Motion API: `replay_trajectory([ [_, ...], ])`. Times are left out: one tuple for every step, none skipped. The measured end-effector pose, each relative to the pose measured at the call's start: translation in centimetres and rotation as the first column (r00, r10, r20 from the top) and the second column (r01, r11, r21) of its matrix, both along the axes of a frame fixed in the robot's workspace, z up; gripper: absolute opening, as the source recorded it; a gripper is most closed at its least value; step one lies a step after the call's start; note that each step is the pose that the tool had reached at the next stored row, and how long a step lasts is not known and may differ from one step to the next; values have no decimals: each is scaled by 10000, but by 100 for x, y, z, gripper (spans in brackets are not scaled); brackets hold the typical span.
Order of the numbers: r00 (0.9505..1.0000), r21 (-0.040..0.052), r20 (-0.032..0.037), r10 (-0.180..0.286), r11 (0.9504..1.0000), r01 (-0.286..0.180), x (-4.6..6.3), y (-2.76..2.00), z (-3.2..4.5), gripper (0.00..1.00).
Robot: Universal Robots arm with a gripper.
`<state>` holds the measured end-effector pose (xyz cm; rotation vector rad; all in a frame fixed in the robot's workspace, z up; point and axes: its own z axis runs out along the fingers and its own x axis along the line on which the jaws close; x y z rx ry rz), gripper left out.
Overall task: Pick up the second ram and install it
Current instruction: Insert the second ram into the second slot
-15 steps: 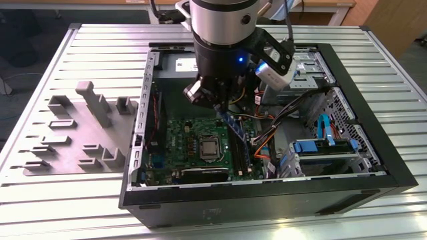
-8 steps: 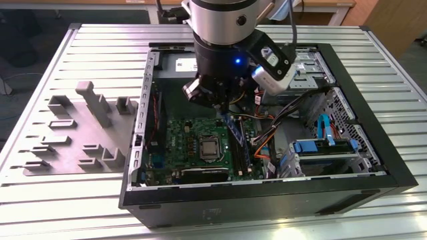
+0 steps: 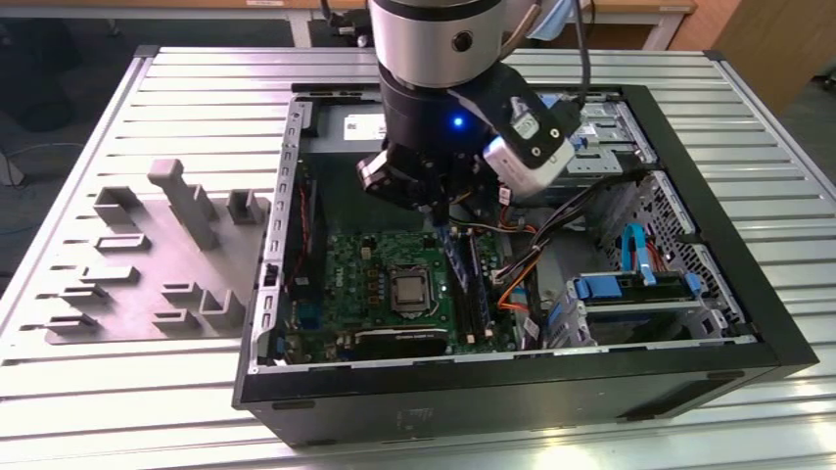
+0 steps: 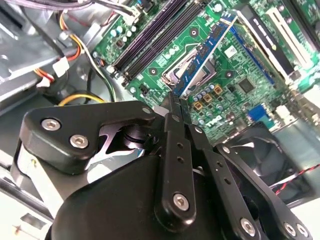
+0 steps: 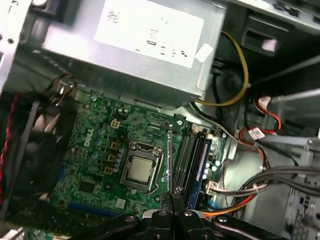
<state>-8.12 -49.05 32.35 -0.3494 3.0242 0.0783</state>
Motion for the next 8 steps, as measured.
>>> replay_trajectory([
  [9998,0,0,-189,9998,189,0,0,0,12],
  [9993,0,0,-370,9993,370,0,0,0,12],
  [9985,0,0,-548,9985,548,0,0,-1,12],
  [9973,-1,0,-728,9973,728,0,0,-1,12],
  [9958,0,0,-914,9958,914,0,0,-2,12],
  [9940,-1,0,-1092,9940,1092,0,0,-2,12],
  [9919,-1,0,-1271,9919,1271,0,0,-2,12],
  [9895,-1,0,-1448,9895,1448,0,0,-3,12],
])
